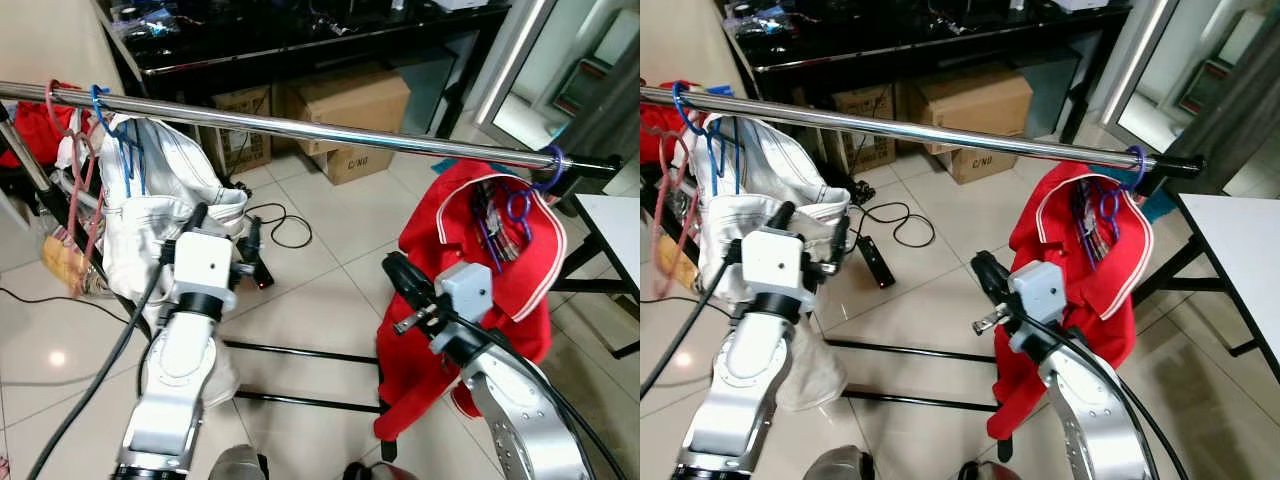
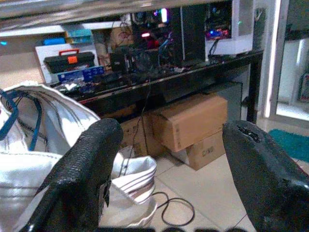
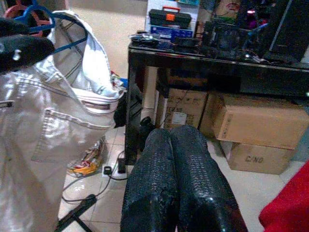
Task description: Hang hanger
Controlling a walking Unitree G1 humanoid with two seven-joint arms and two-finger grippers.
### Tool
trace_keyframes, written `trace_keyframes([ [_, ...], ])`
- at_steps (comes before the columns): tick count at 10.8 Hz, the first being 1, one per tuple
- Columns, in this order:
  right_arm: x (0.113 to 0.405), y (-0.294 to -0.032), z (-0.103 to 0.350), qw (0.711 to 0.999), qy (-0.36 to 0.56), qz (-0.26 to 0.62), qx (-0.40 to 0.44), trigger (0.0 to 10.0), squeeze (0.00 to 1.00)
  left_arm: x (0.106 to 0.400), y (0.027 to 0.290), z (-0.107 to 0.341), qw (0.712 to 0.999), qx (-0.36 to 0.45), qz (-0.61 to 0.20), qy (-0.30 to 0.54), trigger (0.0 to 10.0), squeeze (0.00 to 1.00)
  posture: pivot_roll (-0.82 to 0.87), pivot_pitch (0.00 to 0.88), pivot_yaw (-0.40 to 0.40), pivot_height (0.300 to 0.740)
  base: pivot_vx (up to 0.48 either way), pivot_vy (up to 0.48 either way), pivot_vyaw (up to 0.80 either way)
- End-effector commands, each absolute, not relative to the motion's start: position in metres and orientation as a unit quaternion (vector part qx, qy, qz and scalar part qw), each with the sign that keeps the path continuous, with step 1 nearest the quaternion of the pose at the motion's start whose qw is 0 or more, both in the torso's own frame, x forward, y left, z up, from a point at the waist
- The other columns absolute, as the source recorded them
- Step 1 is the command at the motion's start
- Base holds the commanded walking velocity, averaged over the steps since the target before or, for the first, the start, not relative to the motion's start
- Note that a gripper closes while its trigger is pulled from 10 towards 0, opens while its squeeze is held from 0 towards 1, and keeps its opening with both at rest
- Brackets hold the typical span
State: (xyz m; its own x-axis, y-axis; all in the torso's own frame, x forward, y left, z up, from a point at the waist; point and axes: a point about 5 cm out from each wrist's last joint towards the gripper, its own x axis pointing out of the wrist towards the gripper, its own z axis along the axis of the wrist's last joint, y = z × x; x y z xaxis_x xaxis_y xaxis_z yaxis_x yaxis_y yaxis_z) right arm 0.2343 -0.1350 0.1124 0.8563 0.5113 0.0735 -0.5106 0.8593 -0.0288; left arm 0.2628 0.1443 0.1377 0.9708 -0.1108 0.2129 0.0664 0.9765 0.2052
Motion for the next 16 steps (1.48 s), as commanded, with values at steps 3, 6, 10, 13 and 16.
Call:
trace_keyframes([
  [3,0.212,-0.148,0.096,0.953,-0.029,0.299,0.035,10.0,0.00,0.253,0.136,0.112,0.993,0.060,-0.071,-0.072,10.0,0.00,0.16,0.043,-0.030,0.740,0.000,0.000,0.00],
  [6,0.210,-0.153,0.090,0.942,-0.022,0.335,0.016,10.0,0.00,0.245,0.130,0.097,0.987,0.074,-0.130,-0.056,10.0,0.00,0.15,0.039,-0.014,0.740,0.000,0.000,0.00],
  [10,0.208,-0.158,0.080,0.942,-0.025,0.335,-0.013,10.0,0.00,0.241,0.131,0.073,0.983,0.088,-0.157,-0.035,10.0,0.00,0.13,0.028,-0.001,0.740,0.000,0.000,0.00],
  [13,0.228,-0.182,0.121,0.982,-0.132,0.111,-0.074,10.0,0.00,0.244,0.128,0.066,0.983,0.095,-0.151,-0.040,10.0,0.00,0.10,0.028,-0.011,0.740,0.000,0.000,0.00],
  [16,0.220,-0.177,0.122,0.979,-0.148,0.071,-0.121,10.0,0.00,0.250,0.130,0.074,0.979,0.118,-0.147,-0.076,10.0,0.00,0.13,0.055,-0.018,0.740,0.000,0.000,0.00],
])
